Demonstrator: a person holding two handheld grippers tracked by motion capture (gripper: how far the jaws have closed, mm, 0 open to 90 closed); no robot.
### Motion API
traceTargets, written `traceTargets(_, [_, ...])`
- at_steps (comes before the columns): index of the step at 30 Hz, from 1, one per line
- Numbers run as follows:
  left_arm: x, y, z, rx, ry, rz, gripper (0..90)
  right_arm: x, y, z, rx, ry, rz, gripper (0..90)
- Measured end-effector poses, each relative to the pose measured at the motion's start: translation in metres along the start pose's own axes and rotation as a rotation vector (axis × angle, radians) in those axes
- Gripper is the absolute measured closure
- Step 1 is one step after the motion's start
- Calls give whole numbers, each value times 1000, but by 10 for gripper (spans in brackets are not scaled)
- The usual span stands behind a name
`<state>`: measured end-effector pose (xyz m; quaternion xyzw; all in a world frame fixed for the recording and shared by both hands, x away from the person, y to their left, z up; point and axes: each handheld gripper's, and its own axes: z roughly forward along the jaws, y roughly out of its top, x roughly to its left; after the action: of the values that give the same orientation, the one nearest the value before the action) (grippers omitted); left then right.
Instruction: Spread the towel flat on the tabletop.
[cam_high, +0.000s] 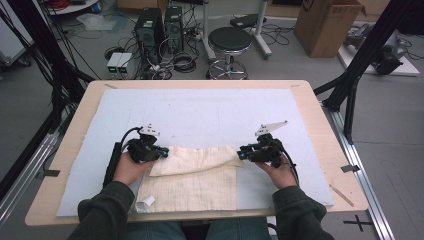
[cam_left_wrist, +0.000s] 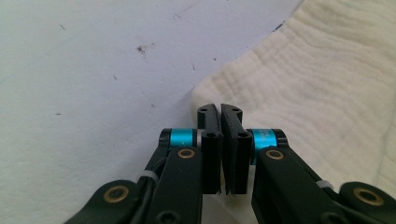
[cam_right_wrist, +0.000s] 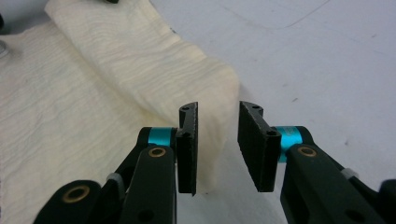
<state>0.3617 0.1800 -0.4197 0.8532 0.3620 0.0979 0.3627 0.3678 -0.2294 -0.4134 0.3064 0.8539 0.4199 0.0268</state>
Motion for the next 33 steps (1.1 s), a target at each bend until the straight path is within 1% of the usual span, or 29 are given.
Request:
traceTargets(1, [0,0,-3,-13,9,-1,867,-4,-1,0,-3,-14,15,686])
traceTargets(2, [1,-1,-7,-31,22,-3,867,-4,-1,0,-3,-14,15,686])
traceTargets(3, [3,-2,-10,-39,24,-4,867,-6,-1,2,-1,-22,33,686])
traceTargets(4, [4,-4,-13,-44,25,-11,867,-8,0,3,-4,-17,35,686])
traceTargets(6, [7,-8,-17,-42,23,-5,866,-9,0,5,-5,-12,44,685])
traceTargets(7, [9,-11,-19,-43,28,-14,866,-11,3,9,-3,-5,58,685])
traceTargets(9, [12,-15,-22,-46,23,-19,866,-13,5,11,-1,-6,58,686])
traceTargets(10, [13,-17,-23,-51,25,-23,866,-15,11,15,-11,3,72,684])
traceTargets(11, [13,-19,-25,-51,29,-25,865,-16,13,17,-15,18,78,682])
traceTargets(12, [13,-19,-25,-51,29,-25,865,-16,13,17,-15,18,78,682])
traceTargets(13, [14,-20,-25,-53,28,-23,865,-15,17,23,-11,49,79,665])
traceTargets(14, [14,-20,-26,-55,29,-21,865,-15,17,23,-11,49,79,665])
traceTargets(16, [14,-21,-26,-56,28,-19,864,-10,21,34,39,81,51,709])
traceTargets(18, [13,-22,-27,-55,29,-13,865,-3,21,39,89,88,15,734])
traceTargets(19, [12,-24,-28,-50,27,-4,865,1,20,41,117,98,12,749])
traceTargets(21, [11,-27,-28,-54,26,-10,864,9,17,42,139,101,-24,758])
traceTargets(22, [11,-27,-28,-54,26,-10,864,9,17,42,139,101,-24,758])
traceTargets(23, [11,-28,-29,-50,23,-8,864,15,14,42,158,110,-41,757])
traceTargets(26, [11,-33,-28,-59,16,-13,864,19,13,39,164,113,-50,738])
traceTargets(27, [10,-34,-28,-57,19,-17,863,21,14,35,139,125,-53,709])
traceTargets(28, [10,-36,-28,-58,20,-22,863,21,14,35,139,125,-53,709])
traceTargets(29, [11,-36,-28,-56,19,-21,863,19,17,31,129,124,-55,682])
traceTargets(30, [11,-36,-28,-57,18,-23,863,19,17,31,129,124,-55,682])
traceTargets(31, [11,-36,-28,-61,18,-24,863,16,21,28,109,114,-41,668])
traceTargets(33, [11,-36,-28,-63,23,-25,863,11,26,25,91,108,-31,668])
